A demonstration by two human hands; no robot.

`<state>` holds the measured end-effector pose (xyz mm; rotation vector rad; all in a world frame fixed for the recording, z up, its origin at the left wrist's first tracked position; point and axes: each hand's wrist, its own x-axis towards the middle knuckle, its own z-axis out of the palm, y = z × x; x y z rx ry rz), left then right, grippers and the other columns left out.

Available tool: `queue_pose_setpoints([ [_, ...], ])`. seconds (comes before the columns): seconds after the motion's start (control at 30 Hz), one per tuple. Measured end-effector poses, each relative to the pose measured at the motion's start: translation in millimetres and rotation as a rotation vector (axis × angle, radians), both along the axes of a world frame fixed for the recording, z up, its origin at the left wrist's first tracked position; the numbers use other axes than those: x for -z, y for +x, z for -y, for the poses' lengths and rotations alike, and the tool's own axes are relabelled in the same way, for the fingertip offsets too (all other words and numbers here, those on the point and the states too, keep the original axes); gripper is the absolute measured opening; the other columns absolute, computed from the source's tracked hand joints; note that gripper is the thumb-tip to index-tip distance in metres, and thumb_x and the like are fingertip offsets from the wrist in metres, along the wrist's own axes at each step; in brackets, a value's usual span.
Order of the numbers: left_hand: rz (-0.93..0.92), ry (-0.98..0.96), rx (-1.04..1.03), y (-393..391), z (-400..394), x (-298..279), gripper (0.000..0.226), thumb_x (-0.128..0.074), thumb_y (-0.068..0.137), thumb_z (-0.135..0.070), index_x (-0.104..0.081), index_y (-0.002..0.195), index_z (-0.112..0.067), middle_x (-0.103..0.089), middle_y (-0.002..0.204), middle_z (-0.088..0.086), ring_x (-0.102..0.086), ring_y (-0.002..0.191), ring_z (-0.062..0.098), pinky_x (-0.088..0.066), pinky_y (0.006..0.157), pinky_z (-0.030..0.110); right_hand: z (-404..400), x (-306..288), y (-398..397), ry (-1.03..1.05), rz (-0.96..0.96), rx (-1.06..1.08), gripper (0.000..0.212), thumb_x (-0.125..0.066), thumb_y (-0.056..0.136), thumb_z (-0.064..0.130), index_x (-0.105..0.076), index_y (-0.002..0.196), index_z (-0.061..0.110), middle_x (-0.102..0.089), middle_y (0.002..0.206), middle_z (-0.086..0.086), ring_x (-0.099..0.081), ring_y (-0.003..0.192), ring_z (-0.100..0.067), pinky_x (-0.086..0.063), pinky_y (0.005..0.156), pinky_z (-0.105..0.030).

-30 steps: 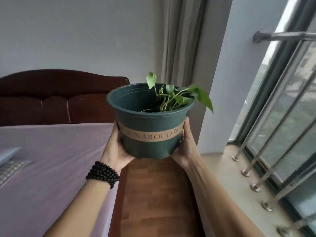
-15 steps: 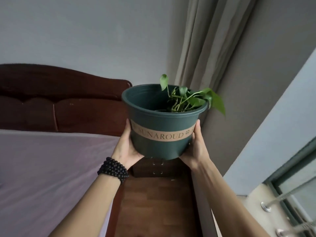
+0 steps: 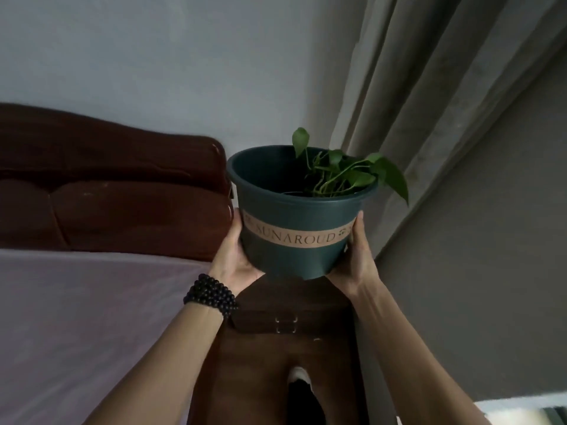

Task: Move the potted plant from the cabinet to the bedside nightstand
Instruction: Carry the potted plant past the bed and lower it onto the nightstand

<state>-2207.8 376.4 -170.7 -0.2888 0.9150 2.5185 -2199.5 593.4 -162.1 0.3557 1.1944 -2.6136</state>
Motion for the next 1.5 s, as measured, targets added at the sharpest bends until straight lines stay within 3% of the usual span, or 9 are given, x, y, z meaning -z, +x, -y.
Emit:
queue_pose_setpoints([
  [0.17,0.029,0.015,-0.041,-78.7,-5.9,35.0,0.068,-0.051,0.095,-0.069,-0.061,0.143,-0.023,-0.061,0.149,0.013,-0.06,0.134,0.034,-0.055,0.1,0.052,-5.4,38.7,-88.7,0.013,0.071,-0.029,0.069,-0.048,0.091,0.077,-0.066,0.141,0.031,-0.068,0.145,-0.007,-0.061,0.135,-0.031,-0.049,0.112,-0.059],
  [0.27,0.089,0.004,-0.069,-116.6,-8.0,61.8,0.066,-0.054,0.095,-0.067,-0.06,0.144,-0.022,-0.06,0.151,0.011,-0.059,0.136,0.033,-0.053,0.105,0.052,-6.3,66.8,-131.6,0.022,0.144,-0.022,0.069,-0.049,0.092,0.076,-0.066,0.141,0.03,-0.07,0.142,-0.006,-0.064,0.132,-0.029,-0.053,0.109,-0.055],
  [0.47,0.241,0.04,-0.077,-166.8,-7.4,129.4,0.068,-0.048,0.099,-0.065,-0.053,0.15,-0.019,-0.054,0.156,0.012,-0.05,0.143,0.035,-0.033,0.123,0.056,-4.3,134.0,-185.9,-0.025,0.273,-0.035,0.074,-0.047,0.094,0.073,-0.06,0.147,0.023,-0.064,0.148,-0.01,-0.059,0.137,-0.032,-0.043,0.117,-0.057],
  [0.63,0.303,0.036,-0.088,-205.3,-0.7,202.8,0.062,-0.05,0.099,-0.063,-0.066,0.137,-0.016,-0.066,0.144,0.012,-0.065,0.128,0.032,-0.054,0.105,0.053,3.7,214.1,-222.0,-0.041,0.362,-0.016,0.076,-0.051,0.091,0.075,-0.061,0.145,0.023,-0.064,0.148,-0.012,-0.058,0.137,-0.033,-0.044,0.117,-0.057],
  [0.87,0.389,0.024,-0.076,-242.2,6.6,326.7,0.065,-0.058,0.093,-0.064,-0.067,0.137,-0.016,-0.066,0.144,0.012,-0.067,0.126,0.032,-0.059,0.099,0.053,11.0,343.5,-257.6,-0.067,0.42,0.001,0.074,-0.053,0.091,0.073,-0.062,0.144,0.022,-0.066,0.146,-0.011,-0.06,0.137,-0.031,-0.046,0.115,-0.055],
  [1.03,0.401,-0.006,-0.029,-260.6,8.1,387.3,0.076,-0.06,0.09,-0.067,-0.054,0.149,-0.019,-0.057,0.154,0.011,-0.055,0.139,0.034,-0.038,0.119,0.057,7.4,403.8,-271.5,-0.076,0.432,0.003,0.076,-0.053,0.091,0.073,-0.059,0.147,0.021,-0.063,0.15,-0.011,-0.057,0.139,-0.032,-0.043,0.118,-0.056],
  [1.1,0.419,-0.02,-0.022,-267.8,10.2,406.7,0.077,-0.061,0.09,-0.068,-0.053,0.149,-0.02,-0.057,0.154,0.01,-0.053,0.141,0.035,-0.035,0.121,0.058,7.4,423.1,-277.5,-0.067,0.44,0.008,0.076,-0.056,0.09,0.074,-0.06,0.146,0.022,-0.063,0.15,-0.011,-0.057,0.139,-0.032,-0.043,0.118,-0.058],
  [1.4,0.528,-0.03,-0.038,-277.3,15.5,455.4,0.062,-0.065,0.09,-0.064,-0.073,0.129,-0.017,-0.074,0.133,0.011,-0.072,0.117,0.032,-0.06,0.096,0.054,6.9,477.1,-282.0,-0.038,0.482,0.023,0.076,-0.05,0.092,0.075,-0.058,0.148,0.026,-0.064,0.149,-0.006,-0.057,0.14,-0.028,-0.05,0.113,-0.053],
  [1.5,0.538,-0.039,-0.051,-278.6,17.6,462.3,0.062,-0.065,0.09,-0.06,-0.068,0.136,-0.019,-0.071,0.138,0.009,-0.071,0.119,0.03,-0.06,0.096,0.052,9.6,484.1,-281.9,-0.022,0.502,0.033,0.074,-0.046,0.094,0.074,-0.056,0.15,0.026,-0.061,0.152,-0.006,-0.055,0.142,-0.028,-0.043,0.118,-0.055],
])
